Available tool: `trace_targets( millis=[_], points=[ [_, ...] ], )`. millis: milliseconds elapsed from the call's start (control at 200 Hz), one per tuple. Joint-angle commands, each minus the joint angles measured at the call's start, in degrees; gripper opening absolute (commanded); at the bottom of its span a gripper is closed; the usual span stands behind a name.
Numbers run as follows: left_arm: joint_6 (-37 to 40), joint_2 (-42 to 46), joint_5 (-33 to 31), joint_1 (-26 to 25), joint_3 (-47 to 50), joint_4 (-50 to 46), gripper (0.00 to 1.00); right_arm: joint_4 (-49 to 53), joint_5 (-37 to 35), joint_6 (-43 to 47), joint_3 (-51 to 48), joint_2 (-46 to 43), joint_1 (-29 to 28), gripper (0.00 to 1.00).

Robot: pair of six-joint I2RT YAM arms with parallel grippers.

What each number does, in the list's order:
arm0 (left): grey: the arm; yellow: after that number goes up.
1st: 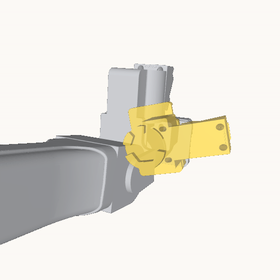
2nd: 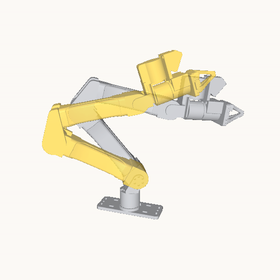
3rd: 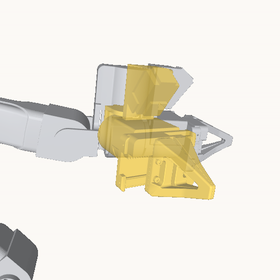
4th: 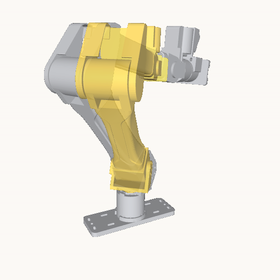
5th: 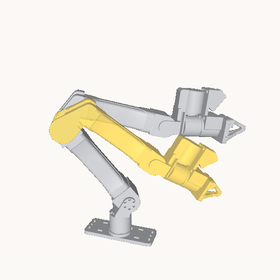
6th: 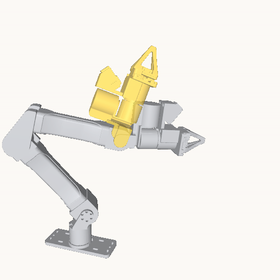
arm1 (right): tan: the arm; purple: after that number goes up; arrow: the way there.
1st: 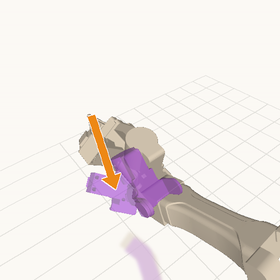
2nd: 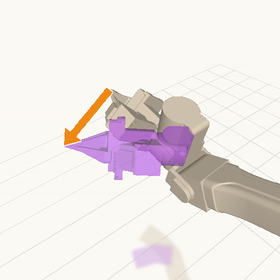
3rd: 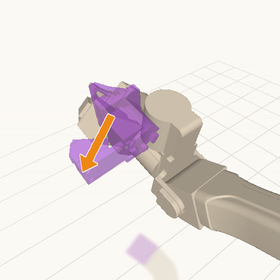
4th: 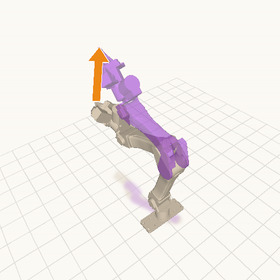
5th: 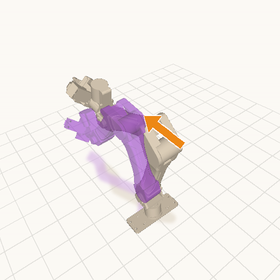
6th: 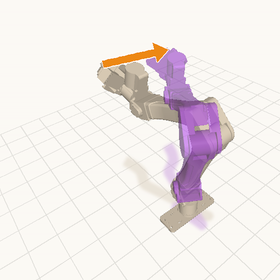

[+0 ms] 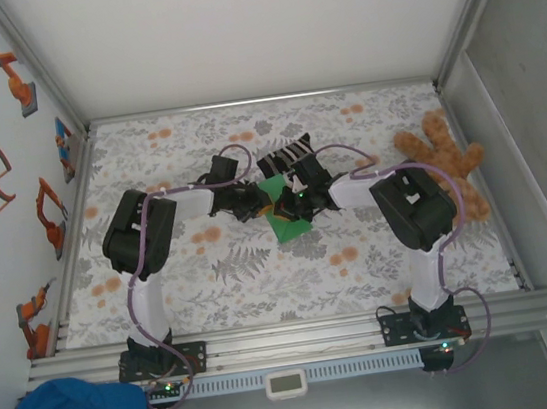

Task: Fold a paper plane with a square sheet of paper (pick it up from the middle)
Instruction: Fold the triangle a second time at the center of the table.

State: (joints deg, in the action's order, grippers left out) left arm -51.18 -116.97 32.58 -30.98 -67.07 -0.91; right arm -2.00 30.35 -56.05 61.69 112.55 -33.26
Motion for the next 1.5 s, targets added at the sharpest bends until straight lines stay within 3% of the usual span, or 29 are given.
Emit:
trace_targets(
  millis=[0, 721, 1492],
  points=[
    [0.84, -1.69, -1.72, 0.1, 1.03, -4.08, 0.13, -0.98, -0.62, -0.54, 0.97, 0.26, -0.58, 0.0],
    [0.64, -1.79, -1.55, 0.12, 1.29, -3.68, 0.13, -1.78, 1.99, -0.46, 1.03, 1.86, -0.56, 0.0],
    [0.48, -1.6, -1.64, 0.1, 1.76, -3.48, 0.13, -0.65, 0.12, -0.62, 0.71, 2.3, -0.58, 0.0]
  ],
)
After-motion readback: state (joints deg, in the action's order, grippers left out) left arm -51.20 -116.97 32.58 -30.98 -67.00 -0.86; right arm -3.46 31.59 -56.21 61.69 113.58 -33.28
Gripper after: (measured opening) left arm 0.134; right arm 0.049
